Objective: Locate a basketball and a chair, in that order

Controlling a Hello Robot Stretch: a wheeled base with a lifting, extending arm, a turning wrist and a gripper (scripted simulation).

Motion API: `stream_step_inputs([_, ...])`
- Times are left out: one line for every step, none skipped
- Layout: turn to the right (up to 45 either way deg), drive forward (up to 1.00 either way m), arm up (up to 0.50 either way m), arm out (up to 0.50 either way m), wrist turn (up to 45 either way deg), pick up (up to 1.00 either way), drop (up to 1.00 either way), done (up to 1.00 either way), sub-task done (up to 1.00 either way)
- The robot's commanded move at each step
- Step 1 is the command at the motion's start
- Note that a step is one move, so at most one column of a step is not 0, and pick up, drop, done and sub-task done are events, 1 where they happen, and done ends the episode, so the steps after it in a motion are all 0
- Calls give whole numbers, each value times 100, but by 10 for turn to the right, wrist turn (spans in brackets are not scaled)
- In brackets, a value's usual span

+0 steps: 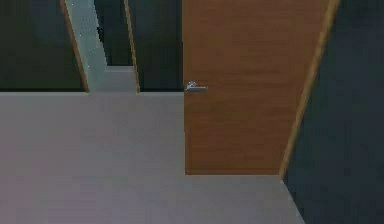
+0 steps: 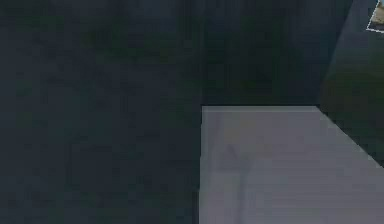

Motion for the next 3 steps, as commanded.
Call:
stream_step_inputs([-240,0,0,0,0,0,0,0,0])
stream_step_inputs([0,100,0,0,0,0,0,0,0])
stream_step_inputs([-90,0,0,0,0,0,0,0,0])
